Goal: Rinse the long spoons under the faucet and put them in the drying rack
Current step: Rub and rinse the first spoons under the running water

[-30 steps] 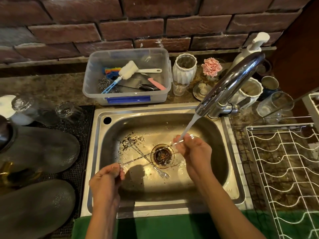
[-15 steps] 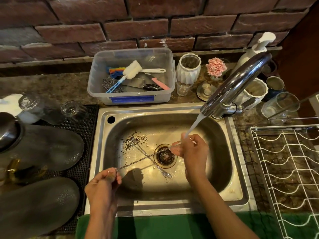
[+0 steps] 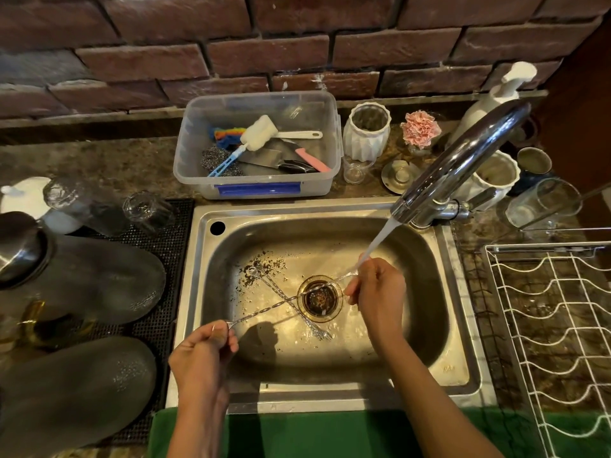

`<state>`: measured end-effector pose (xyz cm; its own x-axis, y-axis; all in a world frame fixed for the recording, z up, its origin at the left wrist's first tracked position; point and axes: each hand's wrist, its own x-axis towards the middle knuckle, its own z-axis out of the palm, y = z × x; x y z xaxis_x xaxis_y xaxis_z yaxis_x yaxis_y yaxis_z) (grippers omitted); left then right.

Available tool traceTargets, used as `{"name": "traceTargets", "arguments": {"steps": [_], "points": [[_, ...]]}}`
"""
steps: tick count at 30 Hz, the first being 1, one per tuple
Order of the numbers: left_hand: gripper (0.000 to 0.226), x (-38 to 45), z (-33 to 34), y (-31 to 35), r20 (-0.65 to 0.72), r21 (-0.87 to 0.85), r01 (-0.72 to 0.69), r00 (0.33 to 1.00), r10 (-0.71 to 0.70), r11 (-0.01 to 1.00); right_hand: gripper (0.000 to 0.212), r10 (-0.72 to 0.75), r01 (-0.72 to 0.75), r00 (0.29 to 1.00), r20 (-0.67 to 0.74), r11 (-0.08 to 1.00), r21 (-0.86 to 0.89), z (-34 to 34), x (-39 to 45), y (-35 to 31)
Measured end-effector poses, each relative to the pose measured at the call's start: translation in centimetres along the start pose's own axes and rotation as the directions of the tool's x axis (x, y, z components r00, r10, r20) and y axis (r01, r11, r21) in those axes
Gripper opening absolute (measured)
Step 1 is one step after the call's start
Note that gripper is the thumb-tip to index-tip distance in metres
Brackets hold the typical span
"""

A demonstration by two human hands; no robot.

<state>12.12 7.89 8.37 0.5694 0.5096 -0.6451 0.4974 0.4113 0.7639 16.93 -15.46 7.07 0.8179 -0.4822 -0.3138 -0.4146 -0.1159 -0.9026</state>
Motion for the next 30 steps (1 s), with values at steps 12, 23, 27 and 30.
{"name": "traceTargets", "arguments": {"steps": [12,23,27,30], "points": [[0.027,-0.8,1.2,-1.2,0.057,0.028,0.022,0.998,-0.023,0.999,0.024,0.199,-0.186,0.980,-0.007,0.928,0.322,-0.1,-0.1,0.6],[0.036,-1.4,2.2,-0.4,0.109,0.099,-0.026,0.994,0.015,0.995,0.020,0.320,-0.336,0.938,0.133,0.744,0.577,-0.4,0.6,-0.6],[0.034,-2.6,4.2,-1.3,0.134,0.099,-0.025,0.991,0.011,0.995,0.015,0.302,-0.409,0.912,0.279,0.740,0.534,1.8,-2.0,-0.7],[0.034,-1.8,3.8,-1.0,0.128,0.076,0.004,0.992,-0.014,0.997,0.014,0.306,-0.413,0.911,0.278,0.696,0.588,0.7,-2.0,-1.1]]}}
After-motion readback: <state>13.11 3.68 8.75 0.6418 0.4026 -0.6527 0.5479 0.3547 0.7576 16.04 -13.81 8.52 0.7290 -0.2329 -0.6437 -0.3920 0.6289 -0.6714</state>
